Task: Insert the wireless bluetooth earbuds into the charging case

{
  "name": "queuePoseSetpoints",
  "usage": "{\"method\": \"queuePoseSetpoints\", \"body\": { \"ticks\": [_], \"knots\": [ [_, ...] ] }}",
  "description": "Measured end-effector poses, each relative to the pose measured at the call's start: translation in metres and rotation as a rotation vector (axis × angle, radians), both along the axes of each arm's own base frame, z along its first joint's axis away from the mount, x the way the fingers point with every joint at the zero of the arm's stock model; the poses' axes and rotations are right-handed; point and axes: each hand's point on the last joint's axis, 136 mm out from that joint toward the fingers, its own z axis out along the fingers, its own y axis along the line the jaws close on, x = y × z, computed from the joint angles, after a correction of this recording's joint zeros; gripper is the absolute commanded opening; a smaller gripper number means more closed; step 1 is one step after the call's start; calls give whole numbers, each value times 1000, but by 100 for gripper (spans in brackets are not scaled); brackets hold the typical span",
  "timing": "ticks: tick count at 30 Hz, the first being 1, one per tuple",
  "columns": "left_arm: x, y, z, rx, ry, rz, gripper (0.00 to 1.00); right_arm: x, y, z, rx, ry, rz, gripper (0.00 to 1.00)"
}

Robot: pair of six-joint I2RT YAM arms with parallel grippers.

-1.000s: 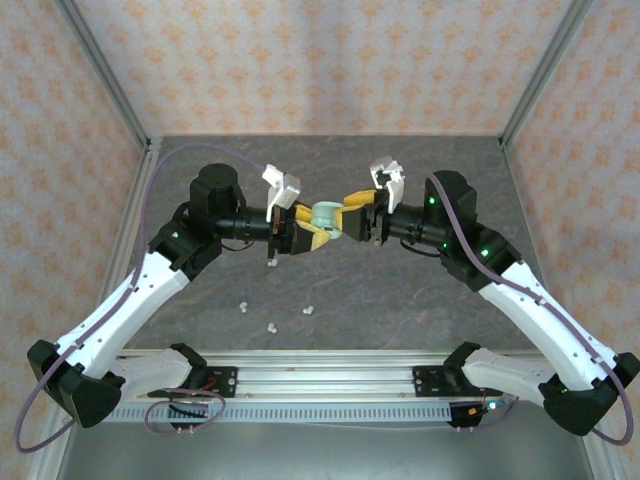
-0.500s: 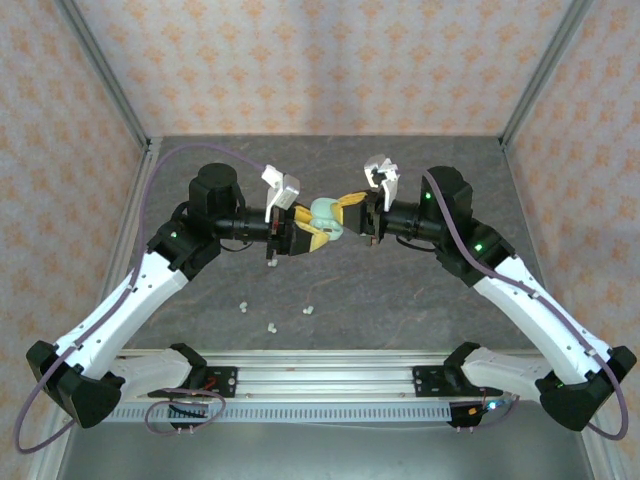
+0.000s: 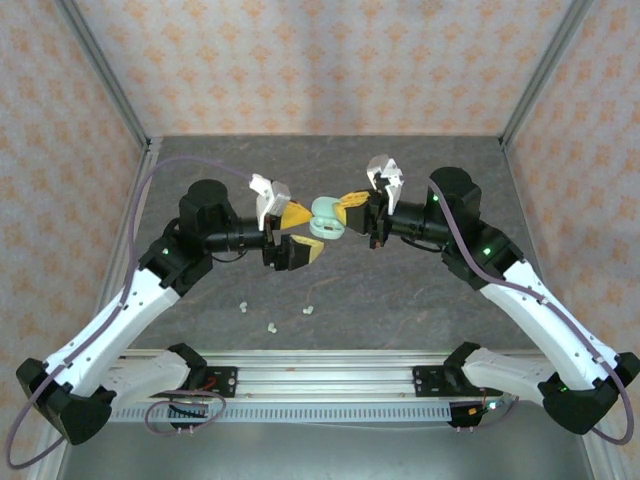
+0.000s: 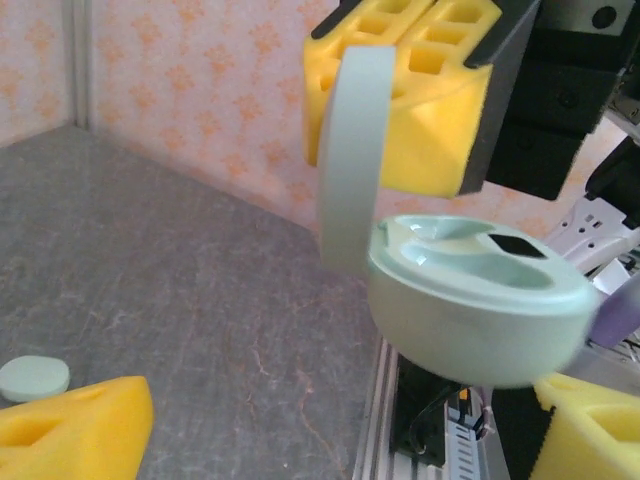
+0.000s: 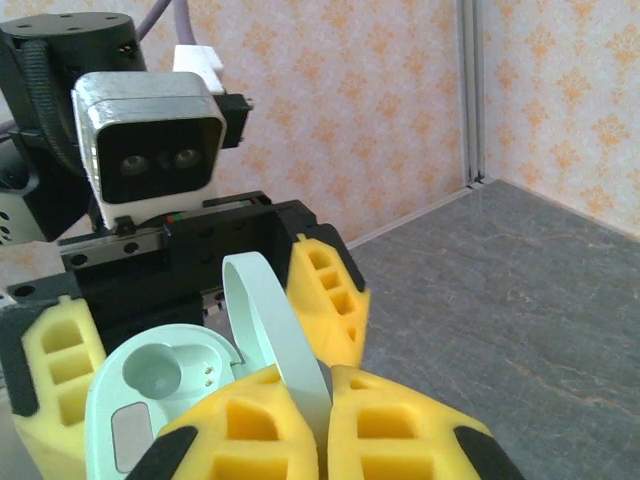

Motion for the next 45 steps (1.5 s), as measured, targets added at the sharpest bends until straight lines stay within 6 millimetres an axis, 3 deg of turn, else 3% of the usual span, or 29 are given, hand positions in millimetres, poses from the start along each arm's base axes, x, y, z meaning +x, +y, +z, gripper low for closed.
{"method": "queuePoseSetpoints", "body": {
  "ticks": [7,15,20,28,37,39,43,45],
  "knots": [
    [-7,6,16,-53,-44,14,85,1,-5,-10,-76,-66,-24,2],
    [4,-16,0,-37,34,-36,80,2,-14,-8,-124,-163,-63,2],
    [3,-30,3,-38,38,-83,78,2,-14,-10,-145,-186,-63,3],
    [0,-35,15,-53,14,-121,67,2,-14,-18,-164,-185,-60,3],
    [2,-38,2,-17,22,-141,68,5,-11,-22,-170,-171,-59,3],
    [1,-39,1,-13,23,-147,66,6,-10,-24,-173,-166,-58,3],
    [-1,-40,-3,1,21,-160,50,7,-8,-27,-174,-151,-52,3],
    [-1,-40,-5,8,22,-163,50,6,-8,-27,-173,-150,-49,3]
  ]
}}
